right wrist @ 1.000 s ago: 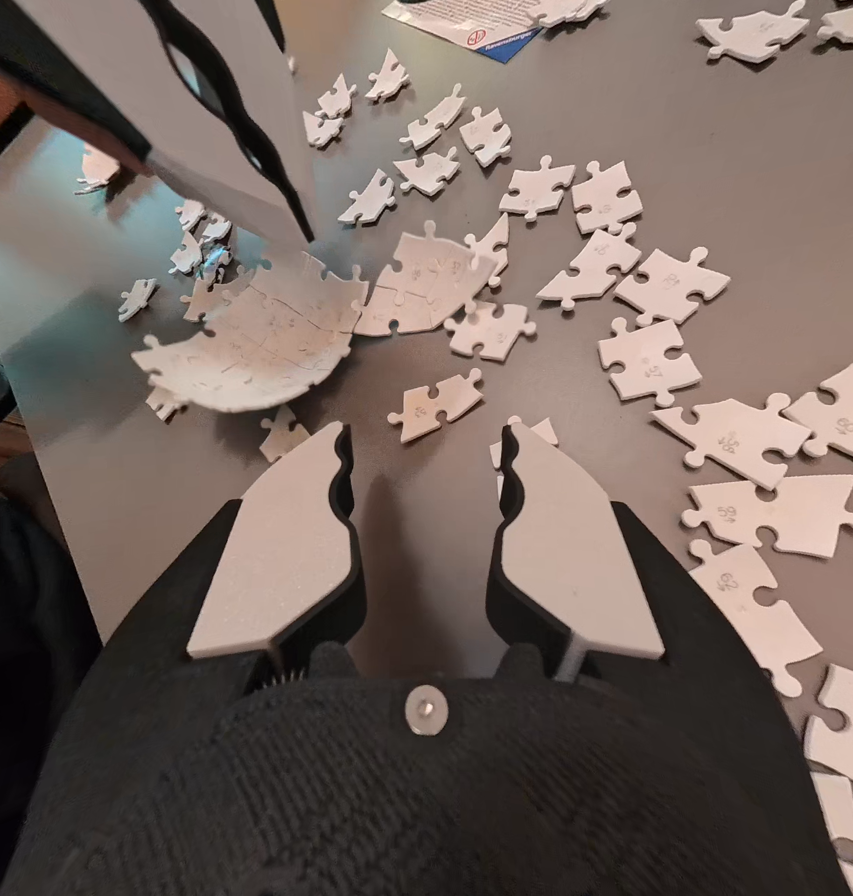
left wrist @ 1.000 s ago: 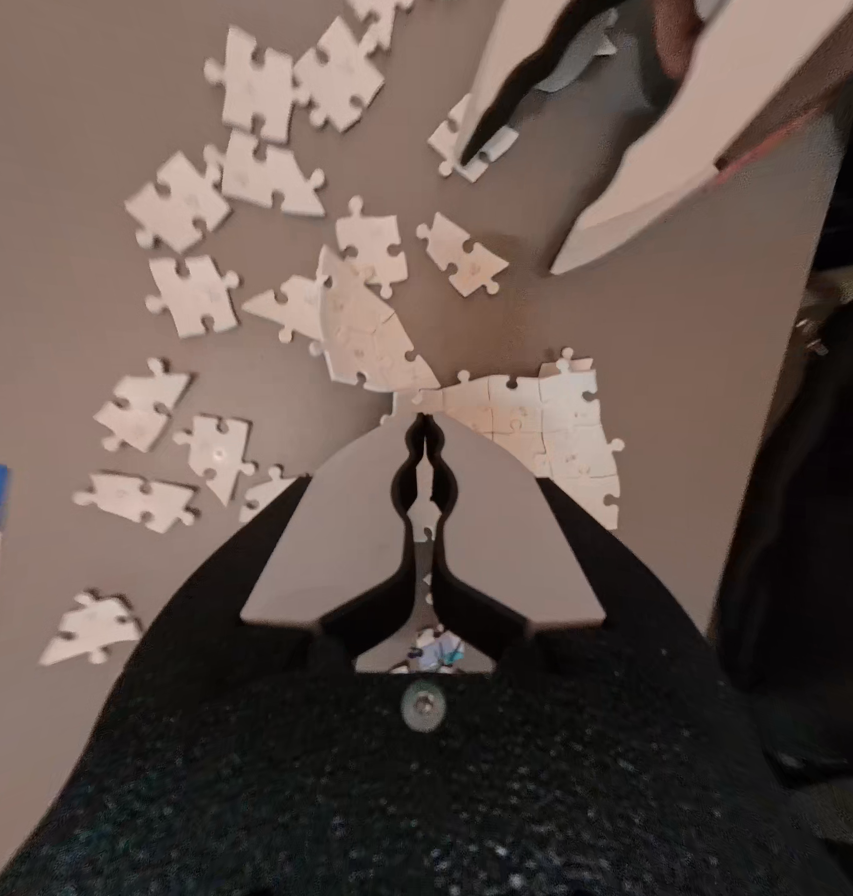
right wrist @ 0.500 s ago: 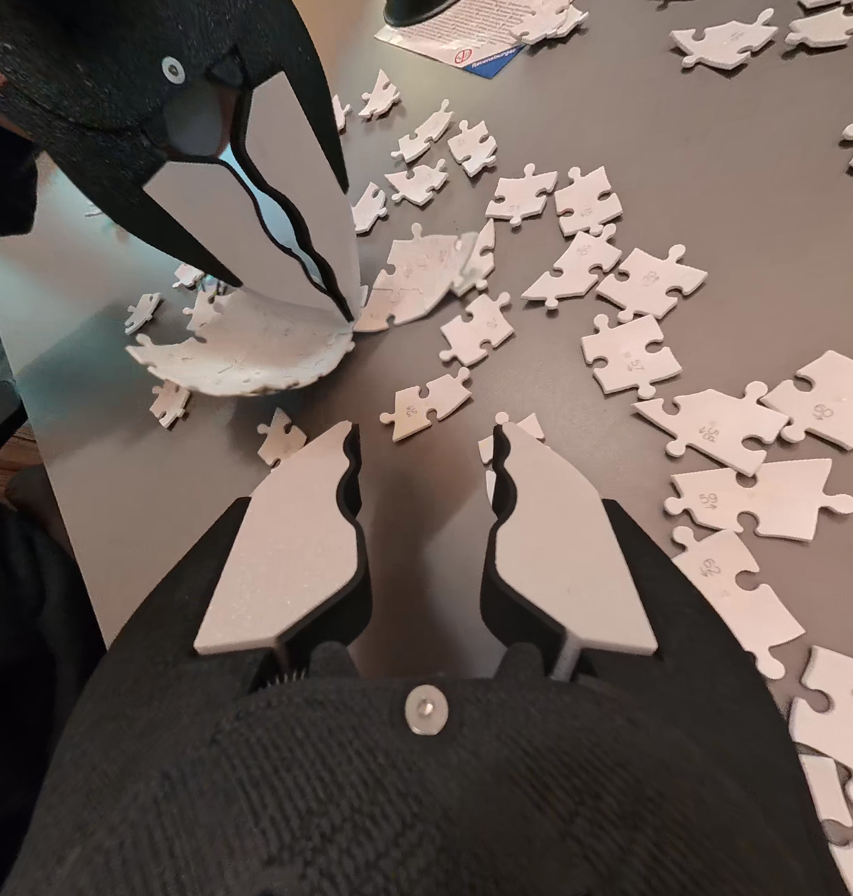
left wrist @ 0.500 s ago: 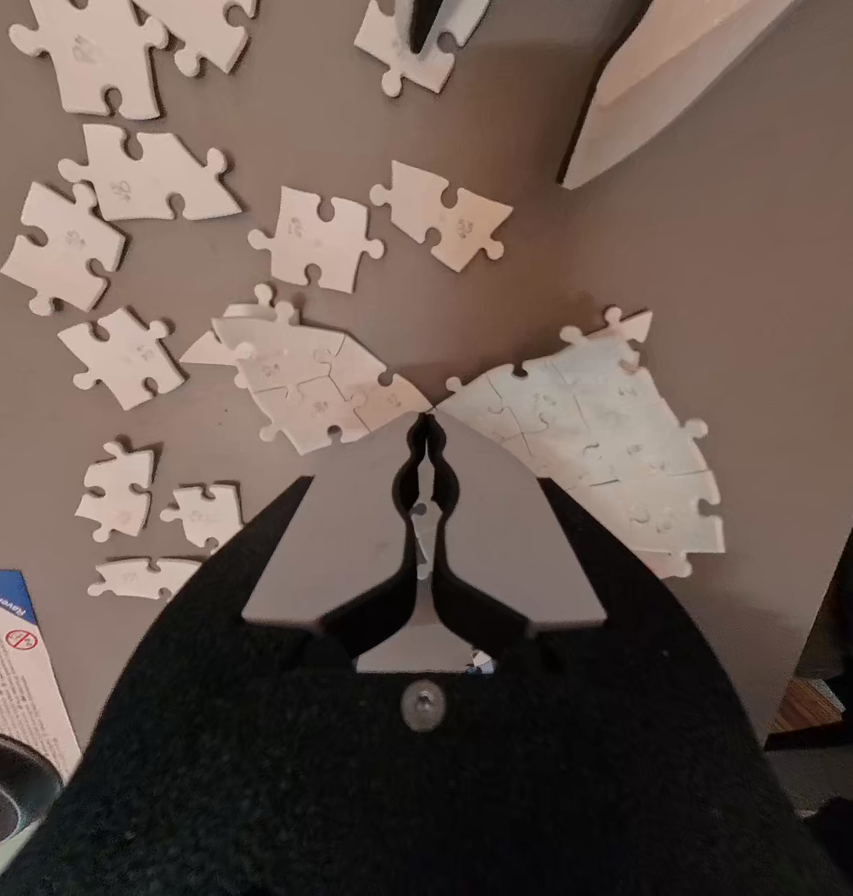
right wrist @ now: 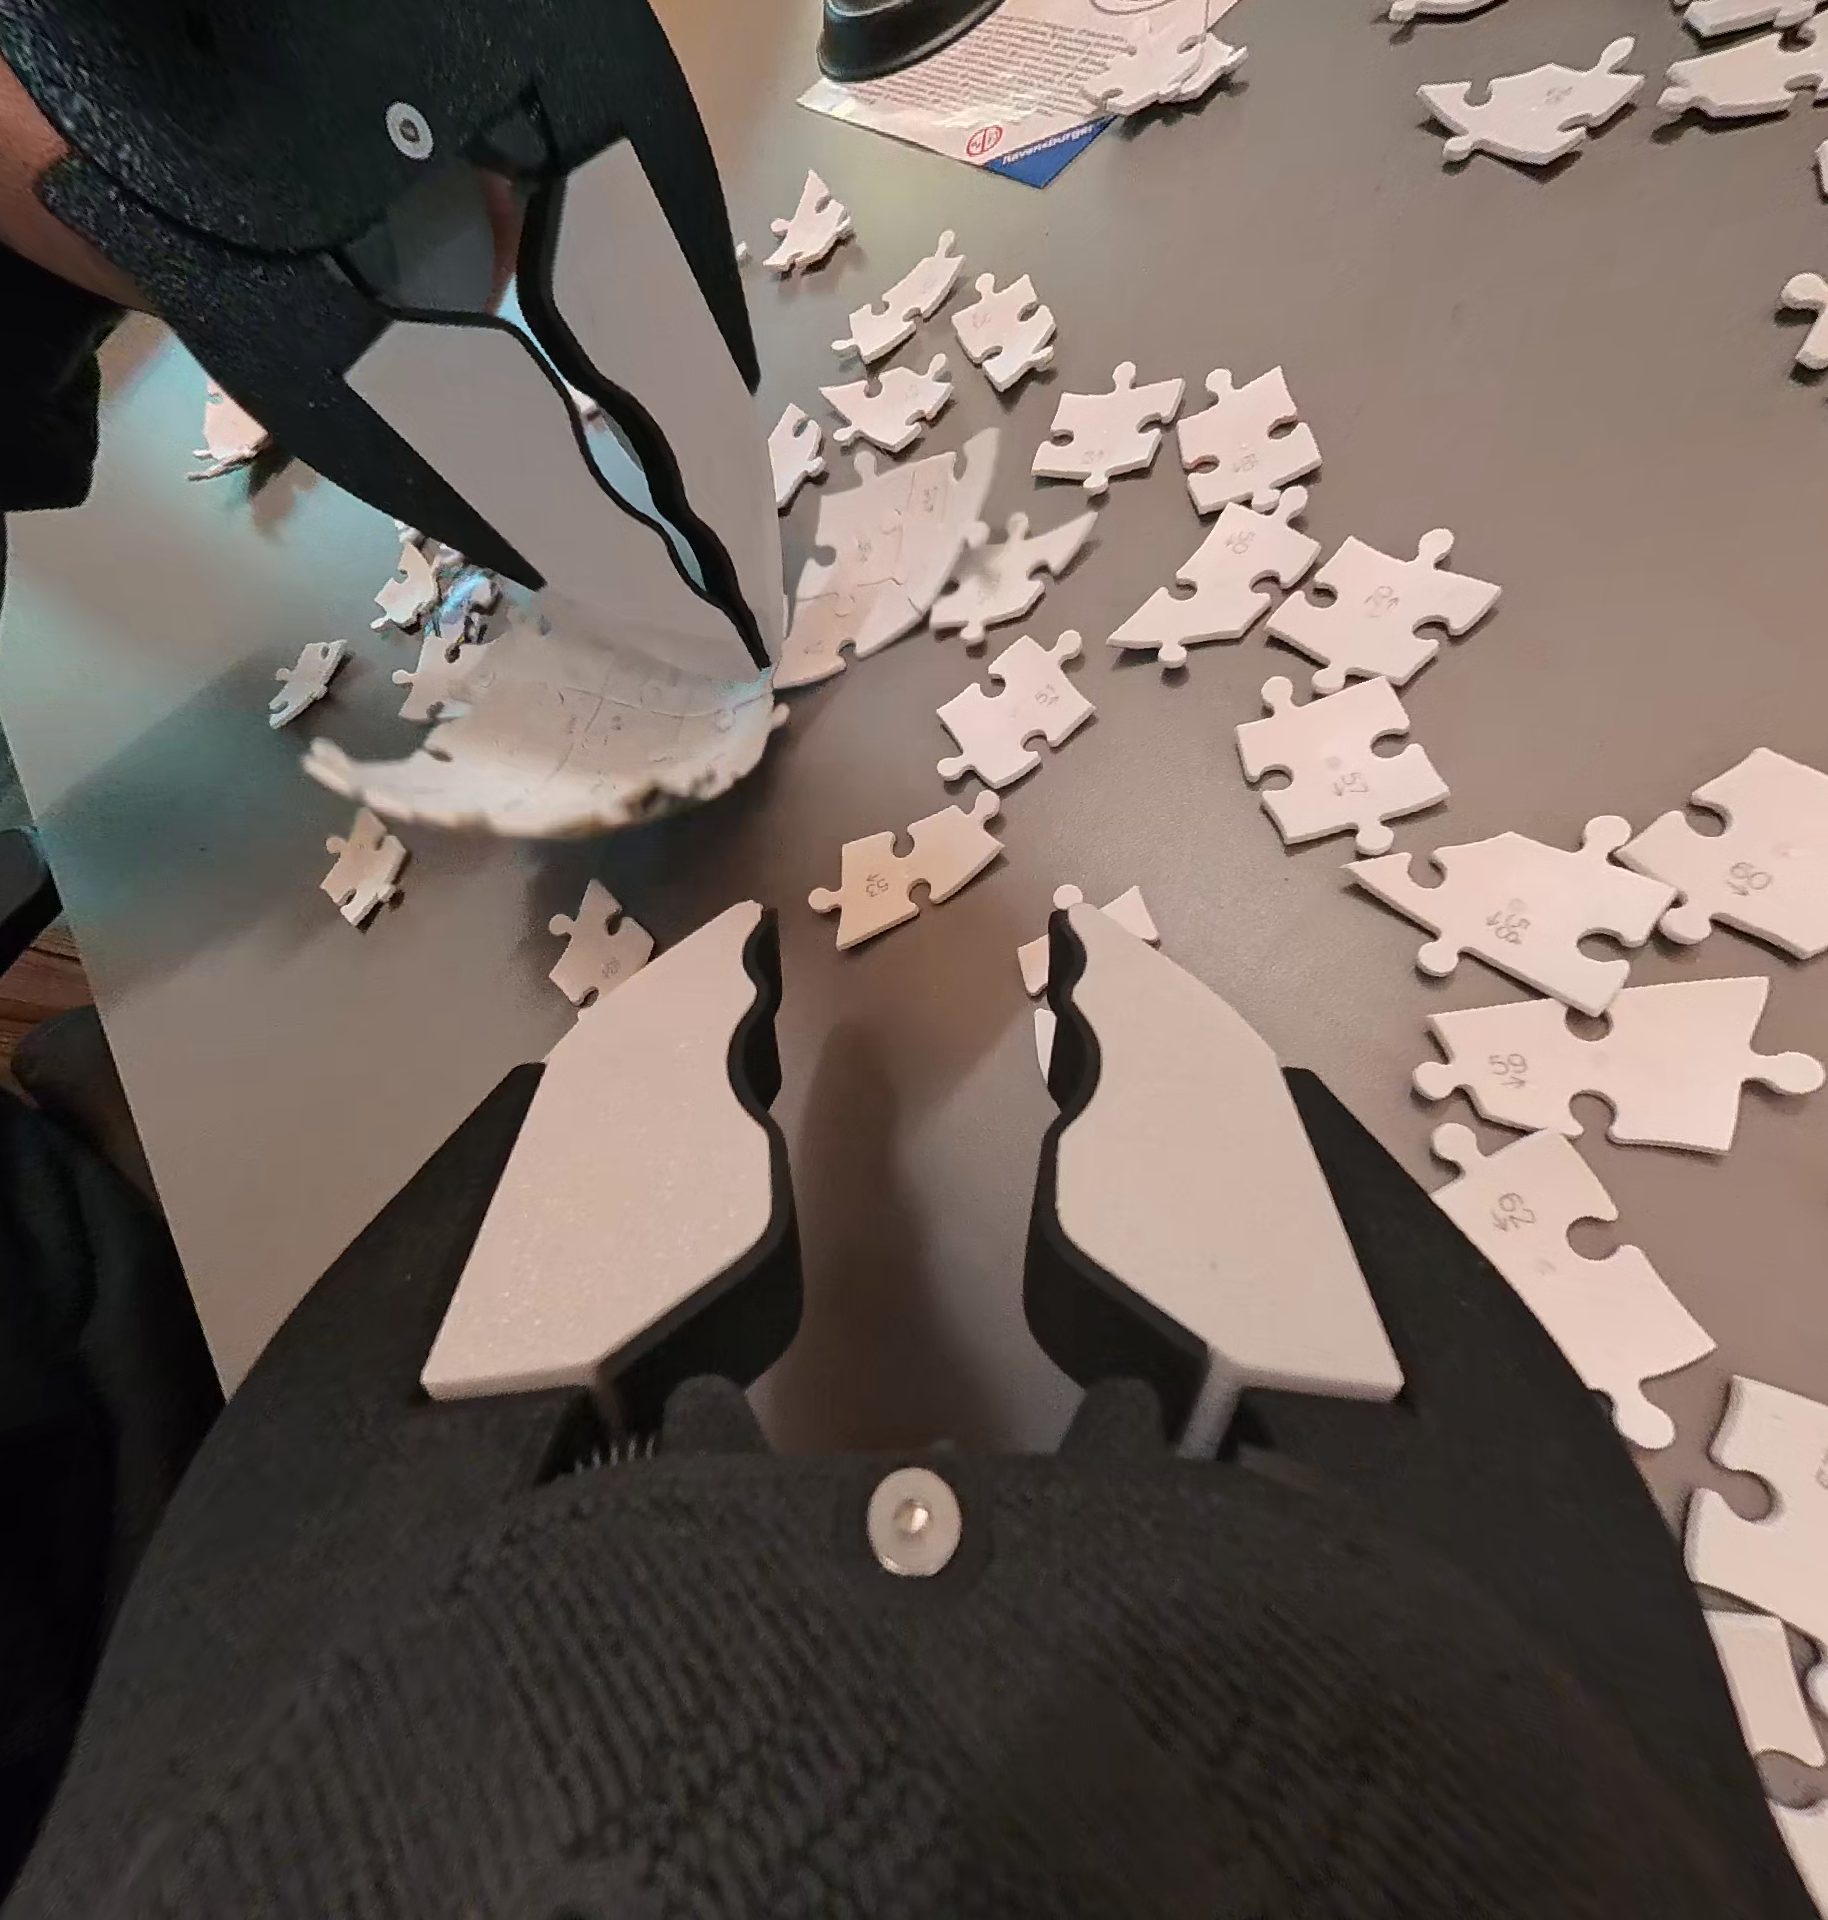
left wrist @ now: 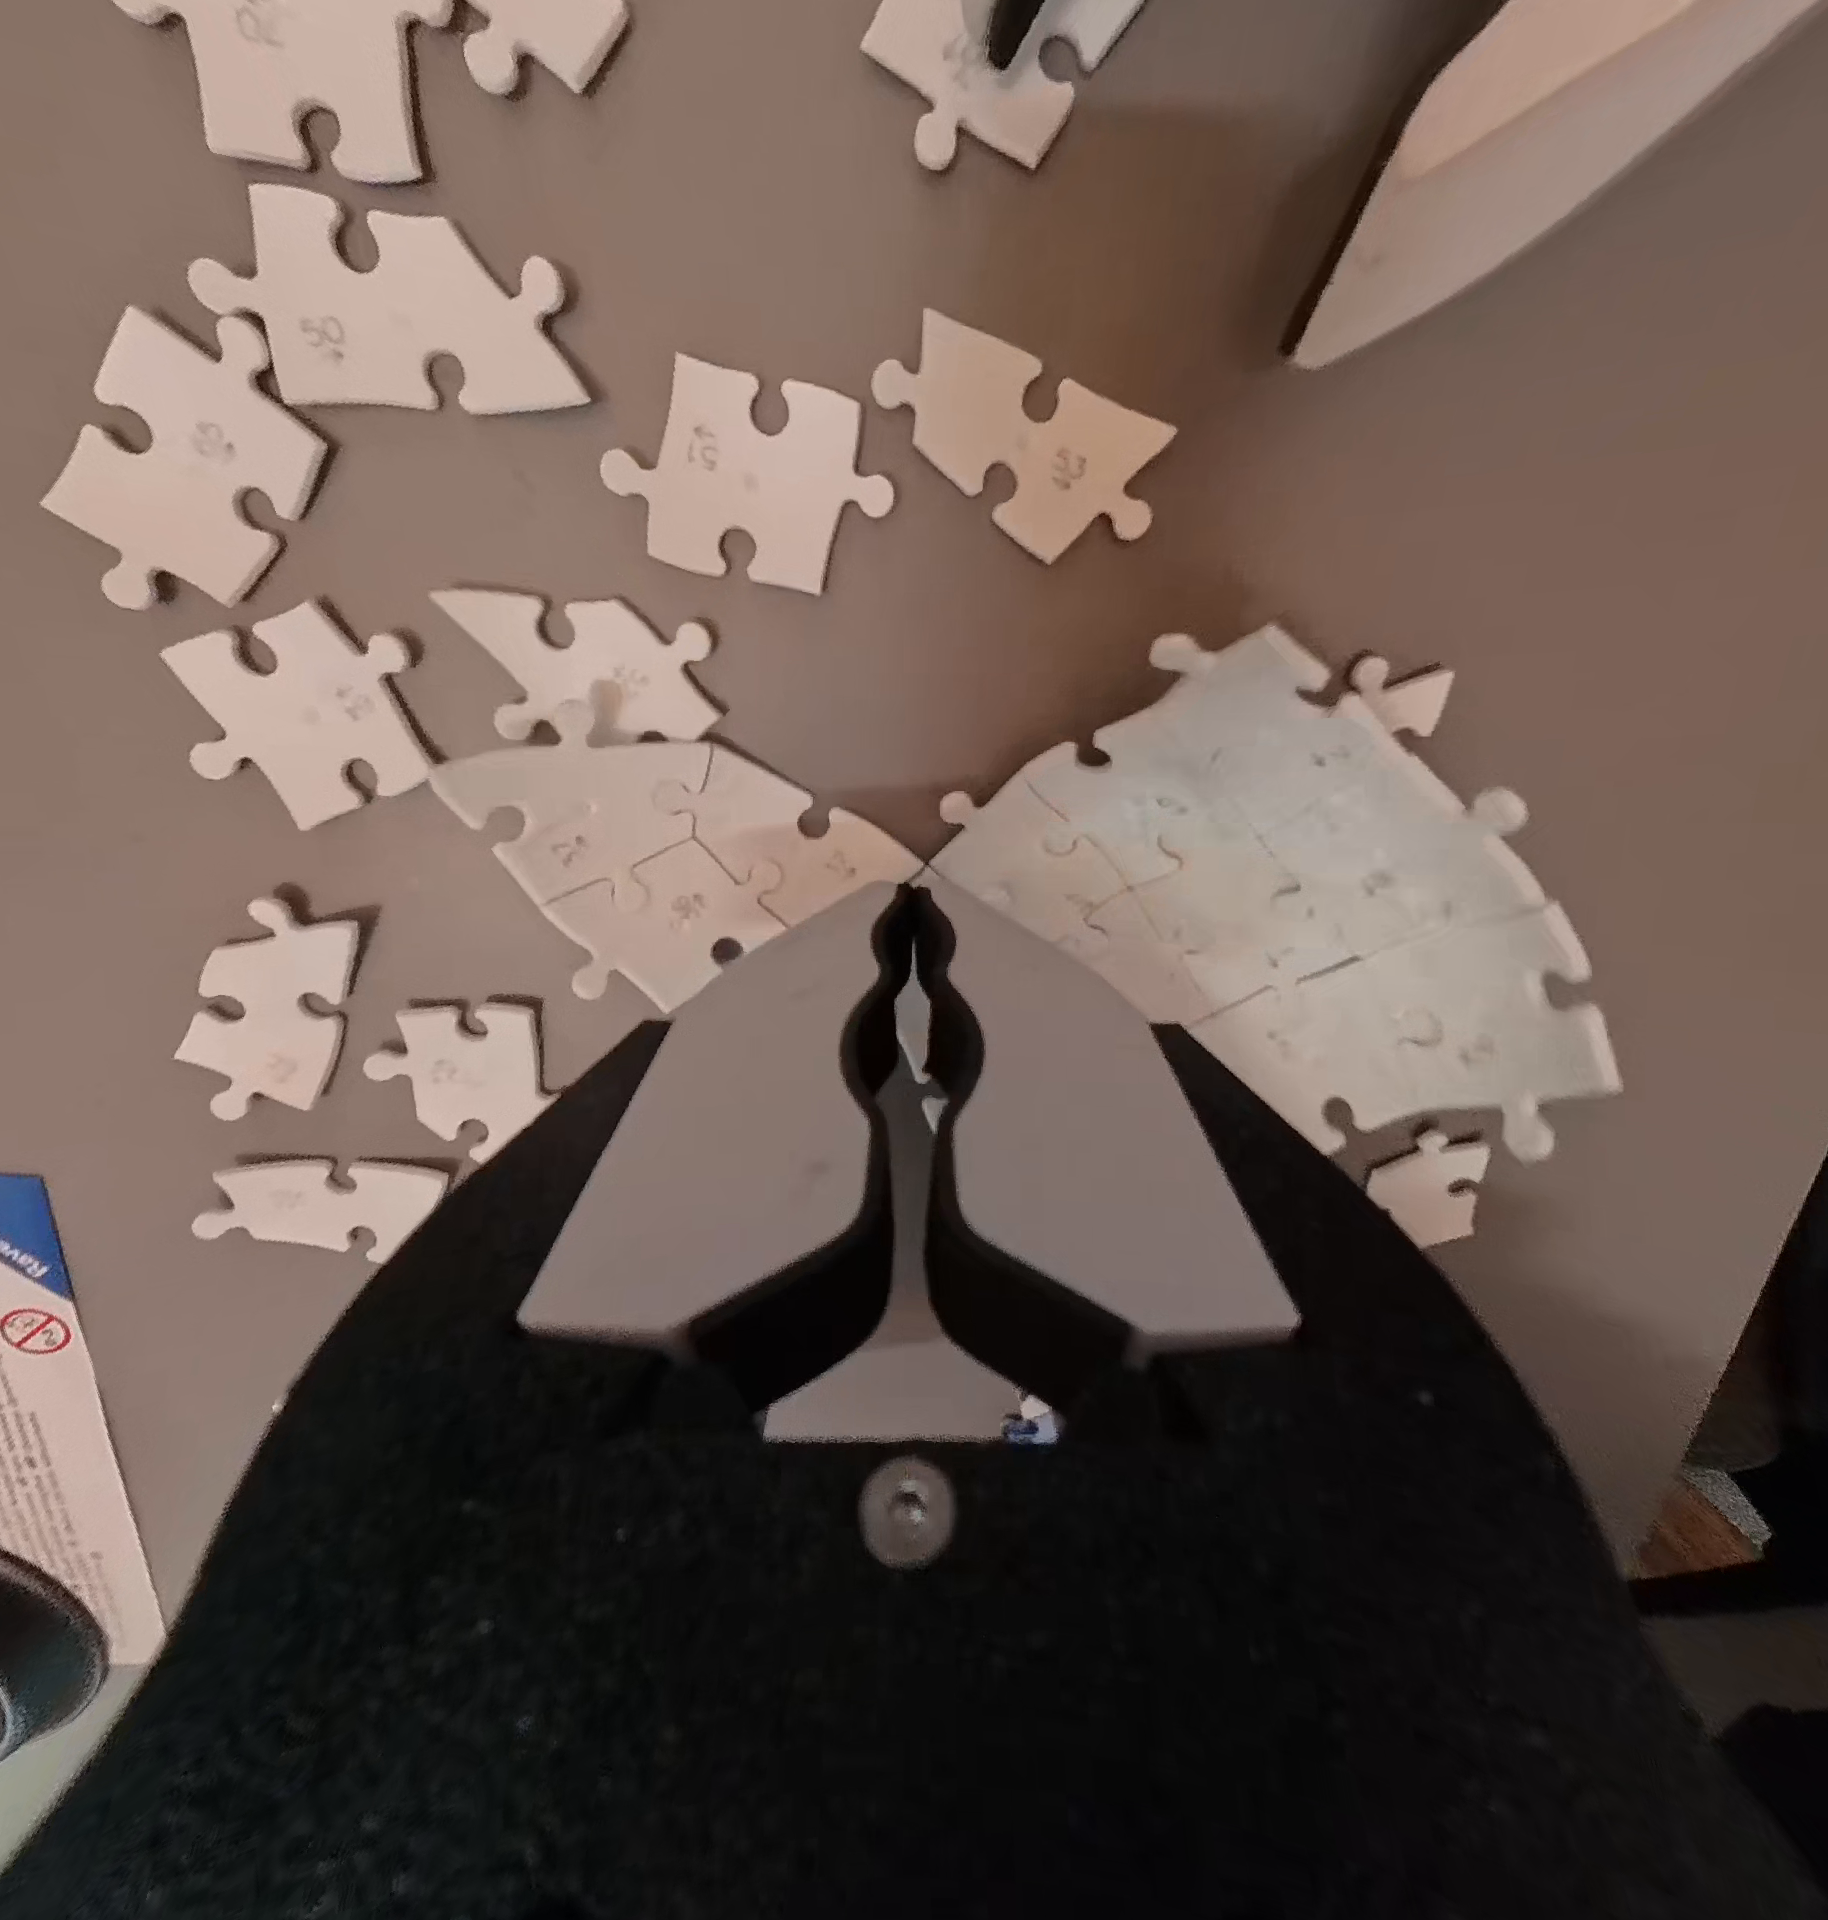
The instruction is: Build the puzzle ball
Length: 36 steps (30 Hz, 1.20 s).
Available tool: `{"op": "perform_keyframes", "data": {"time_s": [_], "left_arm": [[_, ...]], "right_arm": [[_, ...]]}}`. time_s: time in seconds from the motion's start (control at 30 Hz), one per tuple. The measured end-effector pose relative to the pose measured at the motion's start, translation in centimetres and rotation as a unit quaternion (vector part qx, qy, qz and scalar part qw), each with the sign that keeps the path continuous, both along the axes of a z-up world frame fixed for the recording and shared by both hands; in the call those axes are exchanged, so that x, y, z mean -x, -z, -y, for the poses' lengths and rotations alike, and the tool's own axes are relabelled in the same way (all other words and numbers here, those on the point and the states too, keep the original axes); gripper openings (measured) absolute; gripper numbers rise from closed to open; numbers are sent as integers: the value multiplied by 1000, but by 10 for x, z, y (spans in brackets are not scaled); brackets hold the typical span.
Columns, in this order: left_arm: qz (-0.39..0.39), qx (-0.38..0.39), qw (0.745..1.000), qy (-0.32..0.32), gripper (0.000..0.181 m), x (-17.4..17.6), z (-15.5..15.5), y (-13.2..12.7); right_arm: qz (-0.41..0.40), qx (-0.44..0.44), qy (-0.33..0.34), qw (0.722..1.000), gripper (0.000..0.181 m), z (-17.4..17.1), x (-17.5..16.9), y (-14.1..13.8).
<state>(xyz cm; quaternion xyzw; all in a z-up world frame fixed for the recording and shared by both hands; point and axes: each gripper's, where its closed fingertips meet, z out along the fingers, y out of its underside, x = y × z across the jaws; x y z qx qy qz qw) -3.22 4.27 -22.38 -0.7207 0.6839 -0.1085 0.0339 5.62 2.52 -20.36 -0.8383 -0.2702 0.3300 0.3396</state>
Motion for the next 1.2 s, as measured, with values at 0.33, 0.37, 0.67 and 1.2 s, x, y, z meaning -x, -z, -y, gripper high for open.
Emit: {"op": "perform_keyframes", "data": {"time_s": [0.33, 0.37, 0.67, 1.2], "left_arm": [[12, 47, 997, -64, 0, 1, -1, 3], [14, 51, 996, -72, 0, 1, -1, 3], [-6, -5, 998, -69, 0, 2, -2, 3], [35, 11, 996, -77, 0, 7, 1, -1]], "right_arm": [[2, -2, -2, 1000, 51, 1, 0, 0], [1, -2, -3, 1000, 51, 0, 1, 0], [-39, 20, -11, 999, 57, 3, 3, -5], [-52, 53, -2, 997, 63, -18, 17, -14]]}}
